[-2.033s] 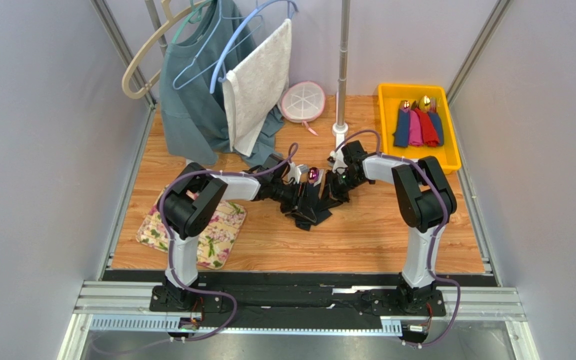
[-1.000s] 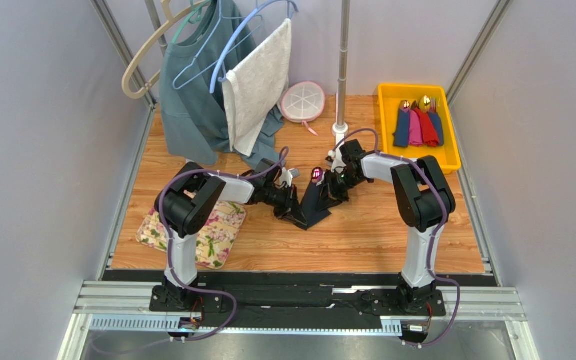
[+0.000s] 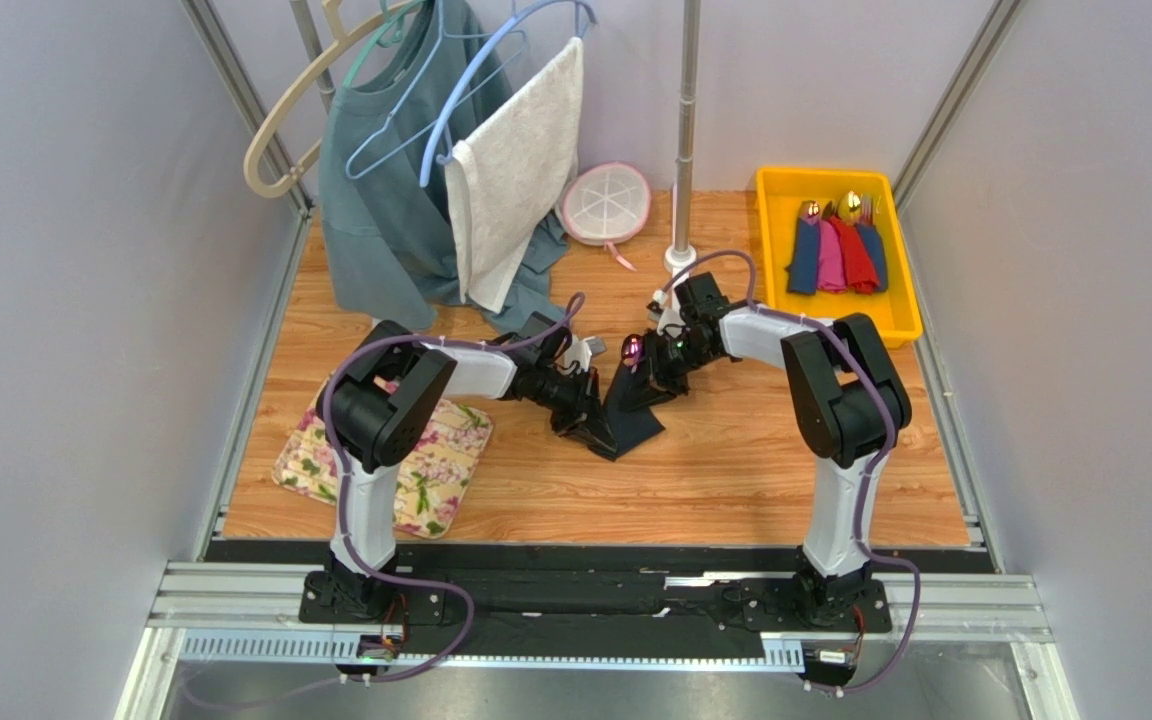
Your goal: Place the utensils on the paper napkin and roll it up
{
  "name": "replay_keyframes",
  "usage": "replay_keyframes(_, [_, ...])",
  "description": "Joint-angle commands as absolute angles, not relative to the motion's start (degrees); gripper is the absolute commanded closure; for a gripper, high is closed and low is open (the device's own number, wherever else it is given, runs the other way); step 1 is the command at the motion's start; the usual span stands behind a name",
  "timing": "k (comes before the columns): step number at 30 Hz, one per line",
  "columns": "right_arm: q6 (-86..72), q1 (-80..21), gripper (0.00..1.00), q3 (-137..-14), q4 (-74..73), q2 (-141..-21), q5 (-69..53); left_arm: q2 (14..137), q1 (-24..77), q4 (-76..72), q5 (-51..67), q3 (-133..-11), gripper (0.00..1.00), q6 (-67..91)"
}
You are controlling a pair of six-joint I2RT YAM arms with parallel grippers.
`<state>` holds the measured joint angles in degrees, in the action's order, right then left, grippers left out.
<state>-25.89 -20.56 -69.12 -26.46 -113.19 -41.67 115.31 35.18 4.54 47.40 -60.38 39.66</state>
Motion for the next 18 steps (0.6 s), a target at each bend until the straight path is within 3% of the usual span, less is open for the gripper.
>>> replay_keyframes(1, [-22.59, -20.57, 0.9, -67.85, -28.3, -113.47, -37.28, 118.57, 36.12, 6.43, 35.77, -57.75, 0.99, 37.35])
replay_keyframes(4, [-19.78, -20.65, 0.91, -68.29, -30.05, -114.87, -34.72, 116.38, 36.04, 0.92, 37.26, -55.91, 0.95, 39.27])
replay_keyframes(14, [-12.76, -20.92, 0.94, -71.19, -30.41, -120.14, -31.12, 108.02, 36.12, -23.98, 45.61, -47.99, 0.61, 49.04])
replay_keyframes(18, [-10.64, -21.0, 0.95, -71.54, -30.76, -120.23, -30.24, 106.0, 35.16, -28.3, 48.95, -47.37, 0.58, 51.5])
